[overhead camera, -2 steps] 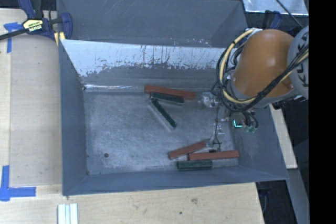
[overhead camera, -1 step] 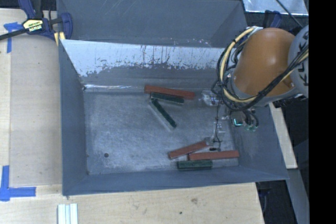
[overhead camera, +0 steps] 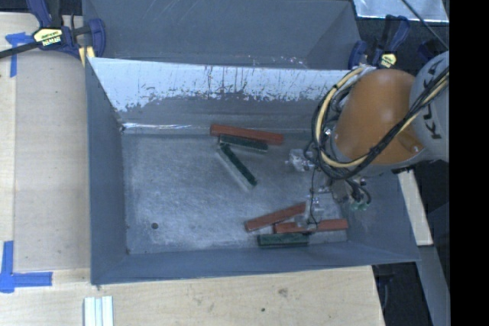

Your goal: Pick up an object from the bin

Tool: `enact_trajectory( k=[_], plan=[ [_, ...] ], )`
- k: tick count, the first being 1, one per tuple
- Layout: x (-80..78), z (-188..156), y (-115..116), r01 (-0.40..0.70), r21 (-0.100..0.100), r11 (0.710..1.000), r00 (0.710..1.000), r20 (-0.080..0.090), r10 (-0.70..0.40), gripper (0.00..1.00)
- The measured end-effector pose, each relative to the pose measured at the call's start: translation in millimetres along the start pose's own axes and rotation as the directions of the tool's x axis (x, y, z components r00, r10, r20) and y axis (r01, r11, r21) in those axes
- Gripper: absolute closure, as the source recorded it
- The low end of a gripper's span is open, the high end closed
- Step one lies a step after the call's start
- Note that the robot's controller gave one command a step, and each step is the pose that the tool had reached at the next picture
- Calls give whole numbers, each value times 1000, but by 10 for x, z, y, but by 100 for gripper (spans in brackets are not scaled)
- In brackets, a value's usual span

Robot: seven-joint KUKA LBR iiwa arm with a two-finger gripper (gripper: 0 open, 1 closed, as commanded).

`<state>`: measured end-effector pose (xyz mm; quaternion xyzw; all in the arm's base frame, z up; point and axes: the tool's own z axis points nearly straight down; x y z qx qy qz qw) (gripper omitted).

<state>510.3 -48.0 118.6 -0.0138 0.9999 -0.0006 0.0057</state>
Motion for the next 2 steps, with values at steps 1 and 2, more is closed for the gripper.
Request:
enact_trajectory(
  k=[1, 2],
  plan=[
    [-110, 433, -103, -35, -1, 999, 999, -8, 35, 0],
    [224, 465, 257, -180, 0, 984, 984, -7, 180, 100]
  ],
)
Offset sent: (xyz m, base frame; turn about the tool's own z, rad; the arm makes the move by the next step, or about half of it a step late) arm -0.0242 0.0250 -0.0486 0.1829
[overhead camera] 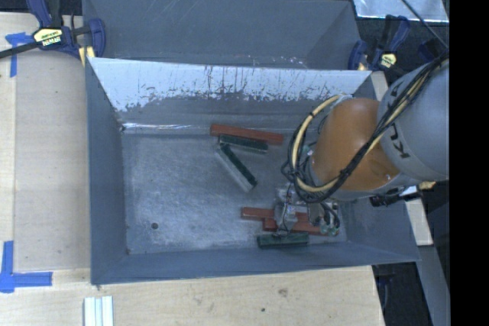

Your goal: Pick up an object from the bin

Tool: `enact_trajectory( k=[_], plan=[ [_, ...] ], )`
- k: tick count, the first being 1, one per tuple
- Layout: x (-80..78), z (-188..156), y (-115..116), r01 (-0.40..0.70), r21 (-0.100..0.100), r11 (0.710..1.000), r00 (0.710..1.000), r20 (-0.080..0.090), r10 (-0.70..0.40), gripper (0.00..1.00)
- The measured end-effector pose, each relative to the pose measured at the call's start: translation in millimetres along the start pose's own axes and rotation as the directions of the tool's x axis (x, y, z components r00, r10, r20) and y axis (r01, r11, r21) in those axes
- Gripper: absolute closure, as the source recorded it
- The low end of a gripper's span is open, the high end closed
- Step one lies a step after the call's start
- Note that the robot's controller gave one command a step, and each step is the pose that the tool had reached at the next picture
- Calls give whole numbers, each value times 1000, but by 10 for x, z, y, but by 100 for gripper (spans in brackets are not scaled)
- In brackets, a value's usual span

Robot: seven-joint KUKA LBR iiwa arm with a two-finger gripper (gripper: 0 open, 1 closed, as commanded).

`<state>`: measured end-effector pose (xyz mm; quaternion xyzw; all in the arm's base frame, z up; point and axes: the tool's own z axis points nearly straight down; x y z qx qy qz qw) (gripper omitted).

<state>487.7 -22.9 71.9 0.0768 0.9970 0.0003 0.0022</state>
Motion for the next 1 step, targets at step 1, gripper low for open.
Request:
enact_trajectory(
  k=[1],
  plan=[
    [-7, 7, -3, -1, 0, 1000, 1000, 3, 1, 0]
  ],
)
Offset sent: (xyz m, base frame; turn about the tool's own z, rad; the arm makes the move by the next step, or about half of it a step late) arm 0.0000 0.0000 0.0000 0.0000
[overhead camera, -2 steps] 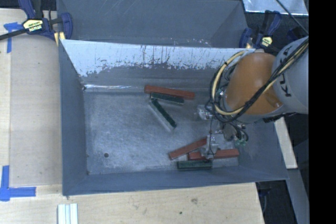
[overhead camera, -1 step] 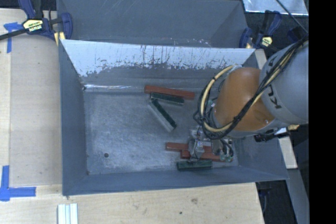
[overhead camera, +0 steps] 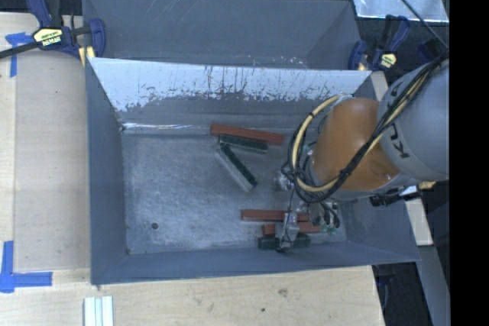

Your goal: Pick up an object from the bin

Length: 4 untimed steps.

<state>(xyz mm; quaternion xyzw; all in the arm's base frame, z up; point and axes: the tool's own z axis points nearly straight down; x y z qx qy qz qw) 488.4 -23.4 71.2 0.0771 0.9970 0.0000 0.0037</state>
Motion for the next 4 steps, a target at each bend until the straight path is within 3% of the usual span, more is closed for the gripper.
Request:
enact_trajectory(
  k=[1, 2, 3, 4],
  plan=[
    [16, -14, 7, 3, -1, 1000, 1000, -8, -3, 100],
    [16, -15, 7, 3, 0, 1000, 1000, -8, -3, 100],
    [-85, -440, 4, 9, 1, 1000, 1000, -12, -9, 100],
    [-507, -664, -281, -19, 1, 1000, 1000, -4, 19, 0]
  ],
)
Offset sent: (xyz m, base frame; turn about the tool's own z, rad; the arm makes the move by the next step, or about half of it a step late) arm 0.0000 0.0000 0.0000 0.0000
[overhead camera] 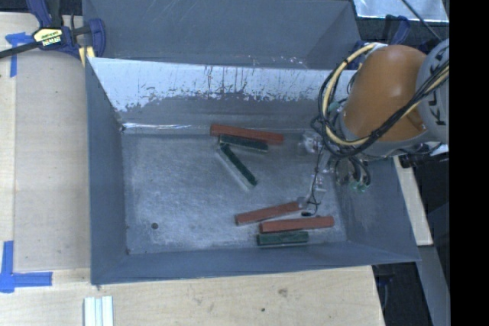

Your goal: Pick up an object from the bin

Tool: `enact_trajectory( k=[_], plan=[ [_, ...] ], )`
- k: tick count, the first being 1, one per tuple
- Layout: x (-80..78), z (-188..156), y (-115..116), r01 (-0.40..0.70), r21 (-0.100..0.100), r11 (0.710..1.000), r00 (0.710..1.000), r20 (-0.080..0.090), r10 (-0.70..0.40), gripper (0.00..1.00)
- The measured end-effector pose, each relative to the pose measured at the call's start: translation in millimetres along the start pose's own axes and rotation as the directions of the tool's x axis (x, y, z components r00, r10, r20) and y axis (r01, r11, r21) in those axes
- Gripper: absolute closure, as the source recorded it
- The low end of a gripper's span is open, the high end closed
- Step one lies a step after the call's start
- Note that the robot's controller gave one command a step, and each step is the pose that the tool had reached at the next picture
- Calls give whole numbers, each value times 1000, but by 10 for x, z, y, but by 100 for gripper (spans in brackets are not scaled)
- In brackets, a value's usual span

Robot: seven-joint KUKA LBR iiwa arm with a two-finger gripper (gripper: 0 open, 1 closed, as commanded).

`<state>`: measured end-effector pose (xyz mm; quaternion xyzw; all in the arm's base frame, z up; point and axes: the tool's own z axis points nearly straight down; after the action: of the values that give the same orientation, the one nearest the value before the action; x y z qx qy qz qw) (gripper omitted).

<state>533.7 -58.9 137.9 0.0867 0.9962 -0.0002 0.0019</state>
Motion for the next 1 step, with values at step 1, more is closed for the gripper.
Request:
enact_trajectory(
  k=[1],
  plan=[
    [0, 0, 1, 0, 0, 1000, 1000, 0, 0, 0]
  ],
)
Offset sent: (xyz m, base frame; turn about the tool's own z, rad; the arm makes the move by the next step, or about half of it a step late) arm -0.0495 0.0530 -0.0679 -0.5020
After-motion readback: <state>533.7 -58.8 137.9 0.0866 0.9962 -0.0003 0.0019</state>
